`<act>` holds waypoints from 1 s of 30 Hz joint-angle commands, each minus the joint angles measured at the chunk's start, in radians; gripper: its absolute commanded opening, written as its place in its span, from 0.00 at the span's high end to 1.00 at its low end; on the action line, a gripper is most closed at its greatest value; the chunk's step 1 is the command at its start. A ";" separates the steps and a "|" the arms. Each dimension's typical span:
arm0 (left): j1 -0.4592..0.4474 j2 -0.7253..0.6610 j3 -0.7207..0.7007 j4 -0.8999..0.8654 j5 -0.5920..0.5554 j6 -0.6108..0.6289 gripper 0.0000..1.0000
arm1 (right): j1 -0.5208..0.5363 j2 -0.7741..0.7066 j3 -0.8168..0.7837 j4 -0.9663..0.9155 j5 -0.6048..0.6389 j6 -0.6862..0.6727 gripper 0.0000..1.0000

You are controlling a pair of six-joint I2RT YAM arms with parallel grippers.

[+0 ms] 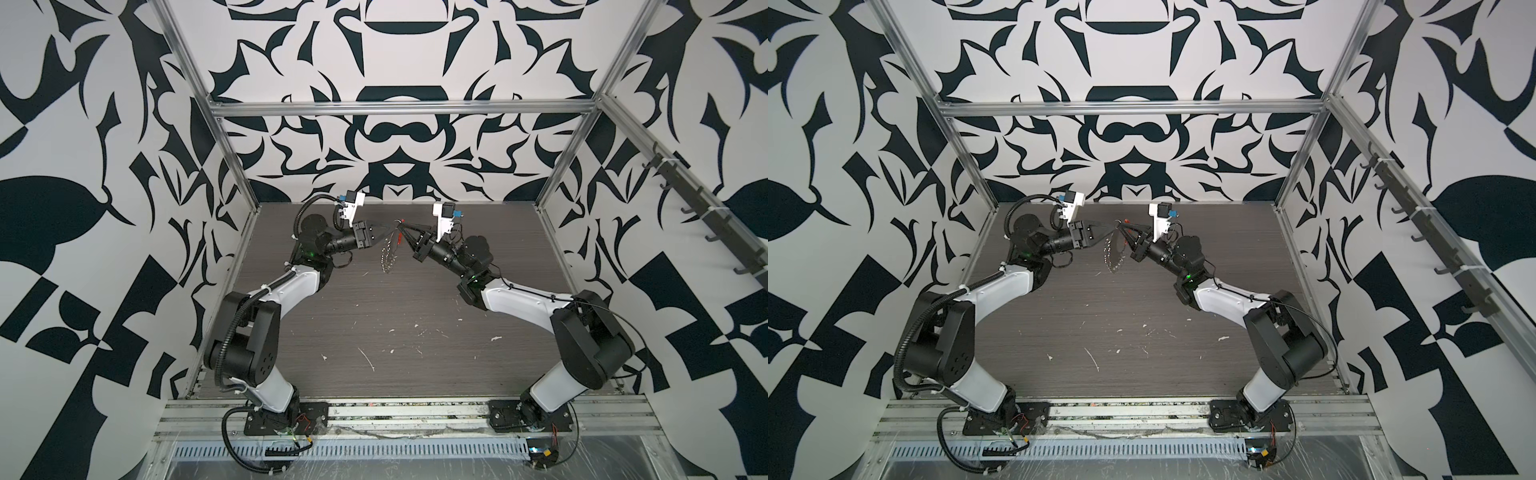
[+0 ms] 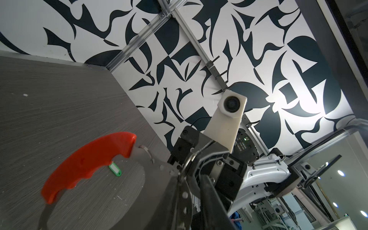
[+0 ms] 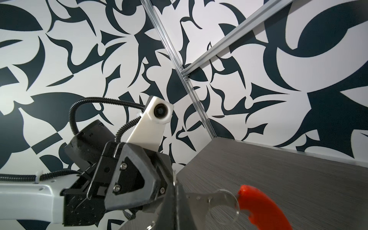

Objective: Attach keys to a key ring
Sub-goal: Pass the keyring.

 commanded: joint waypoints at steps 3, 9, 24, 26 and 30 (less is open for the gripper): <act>-0.001 0.039 0.046 0.176 0.016 -0.102 0.79 | 0.000 -0.018 0.049 0.109 -0.021 0.036 1.00; -0.006 0.072 0.051 0.267 0.020 -0.169 0.80 | 0.000 0.000 0.056 0.127 -0.024 0.054 1.00; -0.008 0.066 0.022 0.301 0.031 -0.187 0.78 | 0.001 0.017 0.059 0.171 0.034 0.074 1.00; -0.008 0.068 0.022 0.301 0.032 -0.189 0.80 | 0.000 0.020 0.060 0.182 0.040 0.081 1.00; -0.008 0.074 0.028 0.305 0.037 -0.204 0.89 | 0.002 0.028 0.068 0.183 0.043 0.093 1.00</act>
